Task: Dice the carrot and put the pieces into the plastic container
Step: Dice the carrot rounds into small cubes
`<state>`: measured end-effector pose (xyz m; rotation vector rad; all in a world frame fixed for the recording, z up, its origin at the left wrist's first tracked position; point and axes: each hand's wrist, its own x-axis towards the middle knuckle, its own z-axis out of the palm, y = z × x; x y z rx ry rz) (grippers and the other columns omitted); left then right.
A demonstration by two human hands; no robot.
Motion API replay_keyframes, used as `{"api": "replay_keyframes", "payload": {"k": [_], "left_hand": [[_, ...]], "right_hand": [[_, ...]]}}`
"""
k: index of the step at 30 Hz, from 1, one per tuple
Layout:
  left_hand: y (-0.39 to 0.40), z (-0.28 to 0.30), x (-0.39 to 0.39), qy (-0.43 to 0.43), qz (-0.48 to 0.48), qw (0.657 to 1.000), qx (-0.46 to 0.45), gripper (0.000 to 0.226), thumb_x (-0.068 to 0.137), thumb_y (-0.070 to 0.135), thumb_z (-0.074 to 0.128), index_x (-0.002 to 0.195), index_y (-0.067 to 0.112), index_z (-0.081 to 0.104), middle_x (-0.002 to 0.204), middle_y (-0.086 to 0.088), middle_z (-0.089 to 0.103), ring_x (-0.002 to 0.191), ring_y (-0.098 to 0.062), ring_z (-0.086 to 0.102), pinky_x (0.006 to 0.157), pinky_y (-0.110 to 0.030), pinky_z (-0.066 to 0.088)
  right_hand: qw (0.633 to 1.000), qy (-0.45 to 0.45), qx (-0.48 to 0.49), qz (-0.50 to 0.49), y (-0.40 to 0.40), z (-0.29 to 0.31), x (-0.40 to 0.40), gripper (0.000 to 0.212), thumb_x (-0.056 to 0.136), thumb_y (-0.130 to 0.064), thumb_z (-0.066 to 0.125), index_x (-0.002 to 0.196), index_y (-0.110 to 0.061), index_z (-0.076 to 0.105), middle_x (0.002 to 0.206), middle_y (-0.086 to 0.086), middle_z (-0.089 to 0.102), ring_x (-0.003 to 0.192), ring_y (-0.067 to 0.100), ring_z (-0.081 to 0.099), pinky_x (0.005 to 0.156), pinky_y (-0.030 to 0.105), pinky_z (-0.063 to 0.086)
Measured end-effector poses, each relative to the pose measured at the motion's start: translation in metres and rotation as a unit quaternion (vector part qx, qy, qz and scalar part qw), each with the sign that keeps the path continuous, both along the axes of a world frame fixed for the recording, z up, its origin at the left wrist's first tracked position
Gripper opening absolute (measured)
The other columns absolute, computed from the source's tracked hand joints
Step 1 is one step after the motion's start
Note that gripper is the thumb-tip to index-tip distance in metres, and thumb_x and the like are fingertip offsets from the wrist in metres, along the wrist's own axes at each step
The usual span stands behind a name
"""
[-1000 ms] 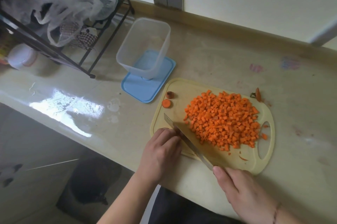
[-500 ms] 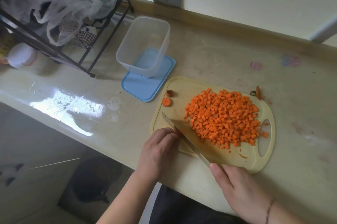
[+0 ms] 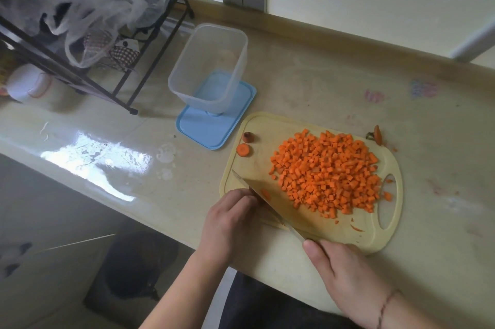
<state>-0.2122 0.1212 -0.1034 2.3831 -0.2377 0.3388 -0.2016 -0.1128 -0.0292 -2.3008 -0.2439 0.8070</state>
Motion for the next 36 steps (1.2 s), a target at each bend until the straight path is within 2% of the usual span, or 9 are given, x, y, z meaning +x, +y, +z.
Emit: {"api": "replay_keyframes", "payload": {"k": [8,14,18,20,23,27,29,33,36], "left_hand": [[0.003,0.005,0.0,0.043,-0.017,0.999,-0.013,0.015,0.094,0.011,0.057,0.107,0.017,0.064,0.111,0.0,0.065,0.096,-0.019,0.066,0.077,-0.031,0.057],[0.014,0.009,0.004,0.027,-0.041,0.999,0.006,0.009,0.095,0.01,0.064,0.099,0.009,0.072,0.107,-0.005,0.067,0.095,-0.02,0.066,0.078,-0.031,0.057],[0.01,0.028,0.013,-0.105,0.109,0.988,-0.042,0.019,0.085,-0.009,0.066,0.094,0.008,0.067,0.092,-0.01,0.065,0.083,-0.024,0.064,0.074,-0.029,0.053],[0.014,0.047,0.023,-0.168,0.169,0.969,-0.061,0.025,0.08,-0.016,0.063,0.093,0.005,0.064,0.091,-0.01,0.063,0.082,-0.023,0.061,0.077,-0.027,0.05],[0.016,0.069,0.041,-0.192,0.11,0.974,-0.044,0.025,0.08,-0.013,0.064,0.098,0.005,0.063,0.096,-0.007,0.062,0.085,-0.025,0.061,0.078,-0.029,0.05],[0.019,0.059,0.052,-0.124,-0.01,0.992,0.01,0.019,0.086,-0.004,0.066,0.099,0.009,0.065,0.099,-0.005,0.061,0.085,-0.027,0.061,0.074,-0.035,0.052],[0.019,0.048,0.045,-0.059,-0.007,0.997,0.05,0.01,0.088,0.01,0.066,0.097,0.009,0.07,0.097,-0.005,0.065,0.088,-0.027,0.06,0.074,-0.039,0.052],[0.004,0.033,0.031,0.047,0.004,0.99,0.129,0.024,0.084,0.037,0.067,0.091,0.014,0.072,0.099,-0.002,0.066,0.092,-0.028,0.059,0.076,-0.042,0.052],[-0.006,0.029,0.033,0.072,0.029,0.984,0.162,0.023,0.079,0.039,0.071,0.084,0.017,0.07,0.099,0.0,0.066,0.093,-0.028,0.06,0.076,-0.04,0.051]], "right_hand": [[0.997,0.061,0.05,-0.005,0.002,0.01,0.015,0.061,0.083,-0.071,0.022,0.059,-0.018,0.039,0.049,-0.004,0.04,0.048,0.007,0.039,0.05,0.026,0.034],[0.973,0.18,0.102,-0.097,-0.012,0.02,0.015,0.068,0.078,-0.08,0.029,0.063,-0.014,0.038,0.046,-0.004,0.031,0.036,0.004,0.026,0.036,0.01,0.022],[1.0,0.003,0.007,-0.014,-0.028,0.017,0.017,0.074,0.073,-0.087,0.017,0.063,-0.019,0.044,0.052,-0.004,0.052,0.048,0.009,0.049,0.048,0.024,0.039],[0.991,-0.087,-0.085,0.051,-0.036,0.022,0.017,0.072,0.076,-0.085,0.003,0.071,-0.028,0.045,0.058,-0.006,0.057,0.056,0.01,0.057,0.053,0.029,0.048],[0.959,-0.178,-0.178,0.13,-0.046,0.022,0.017,0.058,0.087,-0.076,0.006,0.07,-0.033,0.042,0.049,-0.009,0.054,0.042,0.01,0.054,0.035,0.027,0.038],[0.934,-0.257,-0.214,0.13,-0.063,0.02,0.017,0.06,0.092,-0.07,0.016,0.064,-0.03,0.051,0.042,-0.006,0.051,0.031,0.016,0.051,0.033,0.022,0.023],[0.933,-0.271,-0.218,0.095,-0.073,0.023,0.015,0.061,0.09,-0.071,0.016,0.066,-0.032,0.056,0.045,-0.007,0.055,0.034,0.017,0.054,0.032,0.023,0.026],[0.947,-0.259,-0.19,-0.022,-0.087,0.03,0.011,0.063,0.083,-0.078,0.015,0.077,-0.037,0.062,0.055,-0.007,0.063,0.048,0.02,0.063,0.037,0.033,0.043],[0.947,-0.26,-0.179,-0.059,-0.089,0.036,0.009,0.067,0.083,-0.079,0.011,0.069,-0.032,0.057,0.047,-0.004,0.057,0.045,0.023,0.061,0.035,0.032,0.037]]}}
